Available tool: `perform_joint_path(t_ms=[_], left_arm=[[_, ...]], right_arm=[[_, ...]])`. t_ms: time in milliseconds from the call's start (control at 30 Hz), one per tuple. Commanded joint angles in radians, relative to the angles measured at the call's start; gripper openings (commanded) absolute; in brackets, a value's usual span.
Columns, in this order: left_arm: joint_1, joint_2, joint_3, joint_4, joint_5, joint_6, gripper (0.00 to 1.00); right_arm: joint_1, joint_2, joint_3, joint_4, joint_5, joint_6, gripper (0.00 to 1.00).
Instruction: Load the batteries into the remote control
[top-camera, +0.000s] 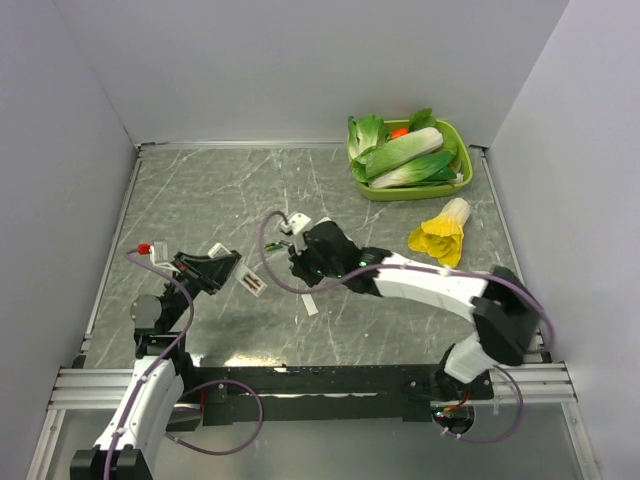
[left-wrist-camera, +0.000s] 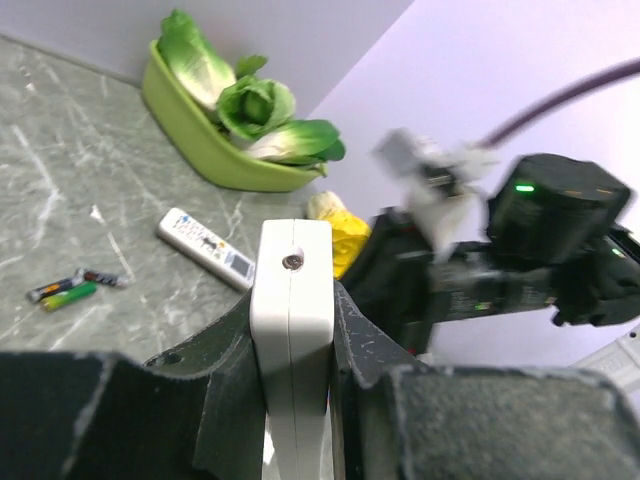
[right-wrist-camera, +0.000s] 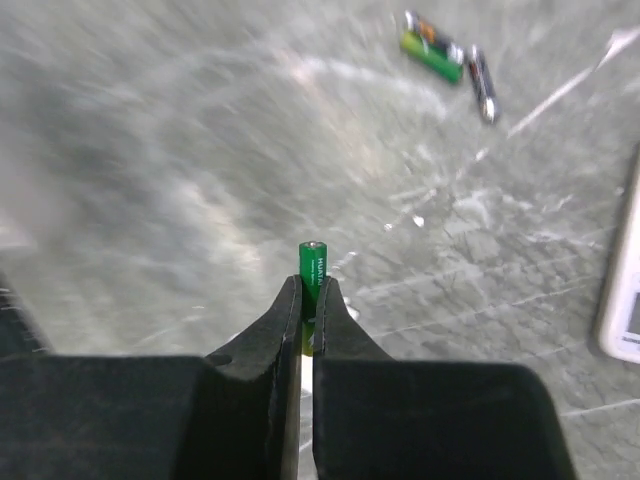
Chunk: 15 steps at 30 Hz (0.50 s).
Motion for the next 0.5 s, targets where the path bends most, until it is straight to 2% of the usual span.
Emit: perform_joint_path(t_ms=[0, 233, 467], left_arm=[[-0.028, -0.024, -0.178, 0.091, 0.016, -0.054, 0.02], [-0.034, -0.065, -0.179, 0.077, -0.006, -0.137, 0.02], [-0.036, -0.121, -0.213, 0.123, -0.035, -0.253, 0.02]], right_arm=[[0.050, -0.215, -0.111, 0.245, -0.023, 0.077, 0.00], [0.177, -0.290, -0.194, 0.553, 0.017, 0.074, 0.00], [0.241, -0.256, -0.220, 0.716, 0.042, 0.077, 0.00]])
